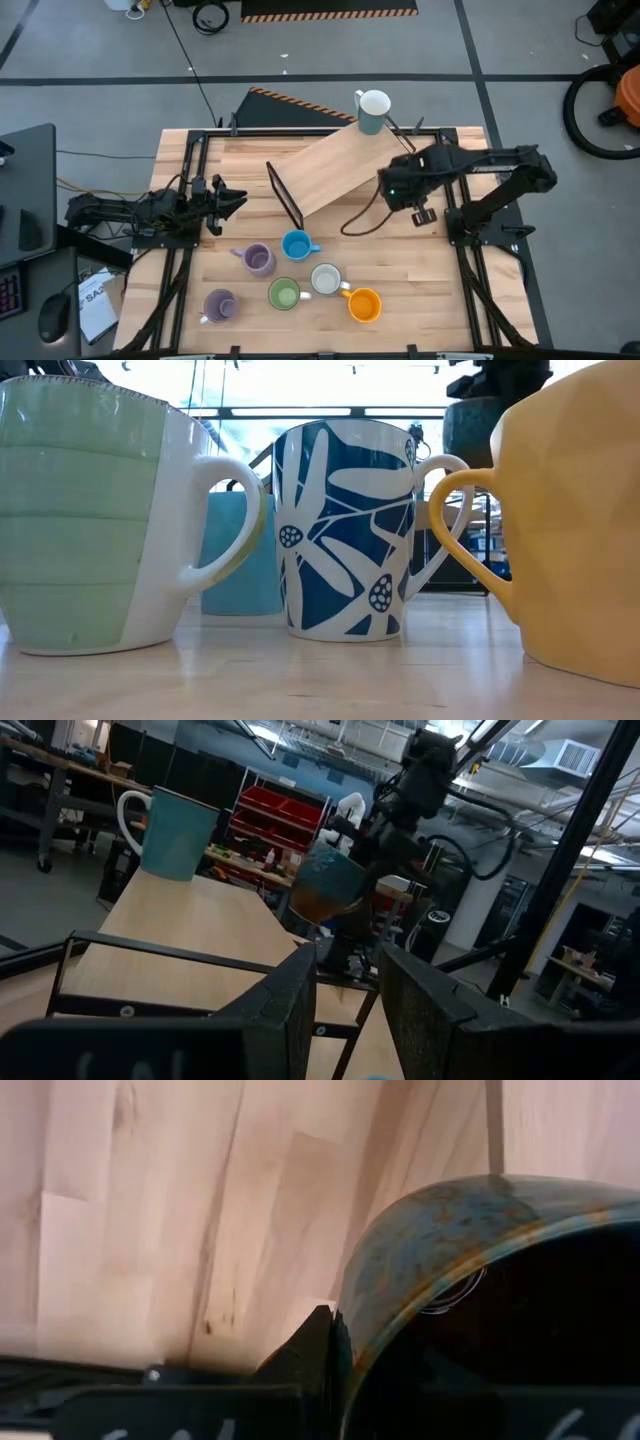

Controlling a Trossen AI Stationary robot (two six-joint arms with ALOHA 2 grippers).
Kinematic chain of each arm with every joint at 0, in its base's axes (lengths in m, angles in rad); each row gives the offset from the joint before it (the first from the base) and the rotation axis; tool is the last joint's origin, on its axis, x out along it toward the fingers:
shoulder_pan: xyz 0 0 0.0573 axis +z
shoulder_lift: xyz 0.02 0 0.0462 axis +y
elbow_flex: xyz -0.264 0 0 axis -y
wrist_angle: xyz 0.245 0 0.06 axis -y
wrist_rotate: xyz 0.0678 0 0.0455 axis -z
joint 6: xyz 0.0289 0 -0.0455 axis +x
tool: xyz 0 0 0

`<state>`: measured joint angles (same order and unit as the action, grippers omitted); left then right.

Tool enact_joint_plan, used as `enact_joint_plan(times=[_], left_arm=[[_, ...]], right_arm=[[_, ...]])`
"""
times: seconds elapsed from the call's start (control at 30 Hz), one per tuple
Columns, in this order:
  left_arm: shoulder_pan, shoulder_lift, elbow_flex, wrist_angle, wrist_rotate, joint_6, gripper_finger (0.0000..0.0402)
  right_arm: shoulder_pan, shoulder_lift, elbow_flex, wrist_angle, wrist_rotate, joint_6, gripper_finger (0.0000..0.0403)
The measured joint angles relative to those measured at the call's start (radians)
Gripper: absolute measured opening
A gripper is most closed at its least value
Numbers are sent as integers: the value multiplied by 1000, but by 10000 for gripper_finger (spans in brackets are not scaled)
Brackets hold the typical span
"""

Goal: Place coffee mugs
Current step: Put the dark green mug on the shelf

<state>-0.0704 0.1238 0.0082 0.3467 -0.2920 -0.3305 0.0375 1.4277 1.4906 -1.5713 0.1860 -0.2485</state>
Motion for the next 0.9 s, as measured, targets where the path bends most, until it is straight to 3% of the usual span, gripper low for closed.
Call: enact_joint_plan(times=[0.4, 0.7, 0.9], left_arm=[[0, 0, 0, 1, -1, -25, 116], [0, 0, 0, 1, -23, -24, 116], [0, 0, 0, 1, -26, -24, 116]], right_arm=[[-192, -6, 5, -1, -63, -207, 48], [-297, -7, 142, 0, -103, -315, 47], [-382, -5, 159, -1, -127, -380, 47]])
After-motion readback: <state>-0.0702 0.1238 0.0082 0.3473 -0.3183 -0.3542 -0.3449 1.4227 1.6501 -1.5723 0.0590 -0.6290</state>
